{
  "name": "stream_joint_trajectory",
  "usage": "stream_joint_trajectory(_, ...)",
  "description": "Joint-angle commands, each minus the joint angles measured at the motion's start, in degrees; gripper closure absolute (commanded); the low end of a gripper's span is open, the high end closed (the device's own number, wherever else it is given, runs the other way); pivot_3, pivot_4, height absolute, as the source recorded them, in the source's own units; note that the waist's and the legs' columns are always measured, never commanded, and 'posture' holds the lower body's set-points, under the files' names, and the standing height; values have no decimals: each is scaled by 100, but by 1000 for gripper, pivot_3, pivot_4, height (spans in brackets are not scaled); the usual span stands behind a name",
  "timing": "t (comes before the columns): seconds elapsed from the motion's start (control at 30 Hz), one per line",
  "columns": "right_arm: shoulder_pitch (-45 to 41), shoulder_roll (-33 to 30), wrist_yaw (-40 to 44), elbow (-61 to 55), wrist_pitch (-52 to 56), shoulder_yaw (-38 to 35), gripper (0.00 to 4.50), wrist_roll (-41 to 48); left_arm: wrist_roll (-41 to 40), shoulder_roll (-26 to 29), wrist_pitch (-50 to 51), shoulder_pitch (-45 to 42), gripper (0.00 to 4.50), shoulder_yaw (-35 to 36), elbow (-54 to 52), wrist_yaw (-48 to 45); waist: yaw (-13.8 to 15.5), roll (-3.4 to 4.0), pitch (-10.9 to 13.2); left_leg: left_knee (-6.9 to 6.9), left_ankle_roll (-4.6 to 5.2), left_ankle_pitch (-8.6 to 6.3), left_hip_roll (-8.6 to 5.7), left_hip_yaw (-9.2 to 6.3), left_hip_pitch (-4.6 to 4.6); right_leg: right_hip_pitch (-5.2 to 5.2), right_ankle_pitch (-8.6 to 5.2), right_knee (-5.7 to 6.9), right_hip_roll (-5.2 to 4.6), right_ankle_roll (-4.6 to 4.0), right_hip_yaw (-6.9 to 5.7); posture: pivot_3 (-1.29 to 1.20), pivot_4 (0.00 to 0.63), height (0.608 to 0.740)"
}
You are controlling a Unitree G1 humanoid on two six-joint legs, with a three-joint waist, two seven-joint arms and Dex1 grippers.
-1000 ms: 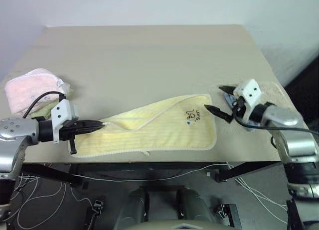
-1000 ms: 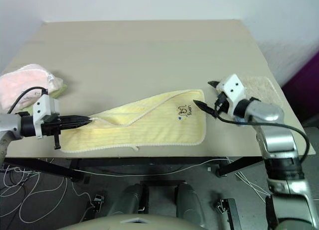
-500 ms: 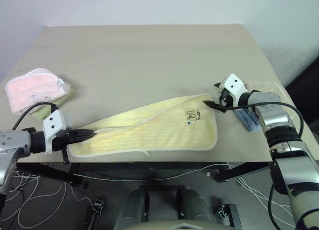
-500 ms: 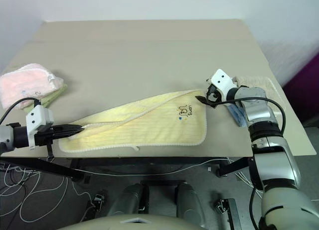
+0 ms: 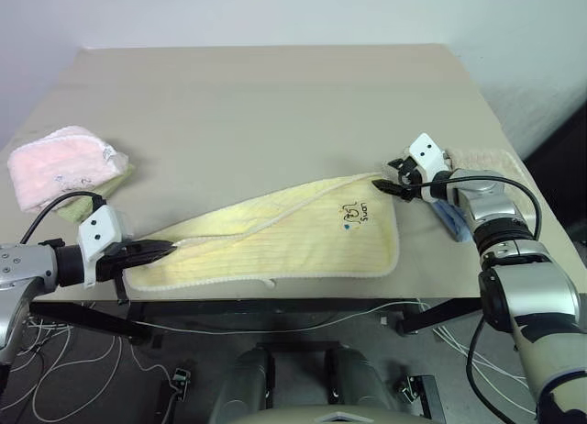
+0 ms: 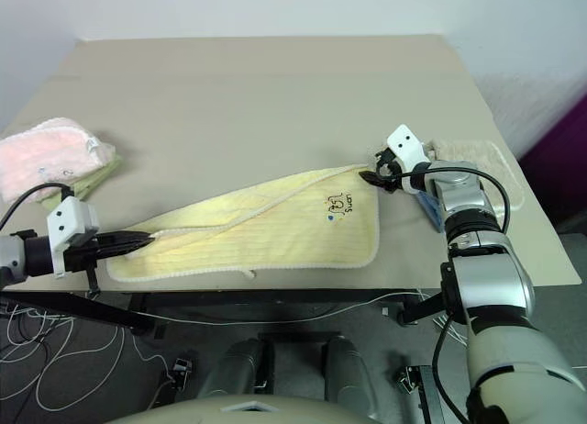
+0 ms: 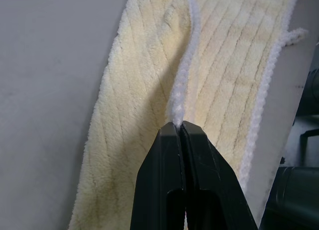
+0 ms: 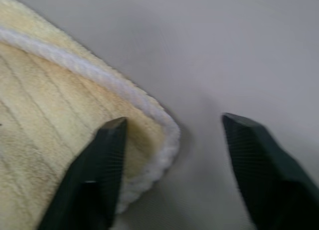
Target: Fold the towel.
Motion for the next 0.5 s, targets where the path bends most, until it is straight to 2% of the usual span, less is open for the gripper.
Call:
stream_joint_trajectory(0.03, -165, 34, 77, -11, 25, -156, 2739, 98, 10, -9, -37, 11, 4500, 84, -122, 21, 0, 0, 0, 0, 0, 0, 0, 0, 0, 0, 0, 0, 0, 0, 0, 0, 150, 740)
stream_joint_trajectory(0.2, -176, 37, 121, -37, 71, -201, 4465, 98, 25, -45, -49, 9, 4500, 64, -103, 29, 1, 0, 0, 0, 0, 0, 0, 0, 0, 0, 0, 0, 0, 0, 0, 0, 150, 740)
stream_joint_trajectory(0.37, -120, -21, 363, -317, -62, -248, 4465, 149, 22, -106, -77, 14, 4500, 148, -64, 96, 0, 1, 0, 0, 0, 0, 0, 0, 0, 0, 0, 0, 0, 0, 0, 0, 150, 740)
stream_joint_trajectory(0.5, -160, -268, 648, -878, -241, -342, 4465, 237, 12, -294, -176, -427, 4500, 414, 276, 522, 17, 12, 7, 0, 0, 0, 0, 0, 0, -1, 0, 1, 0, 0, 0, 0, 150, 740)
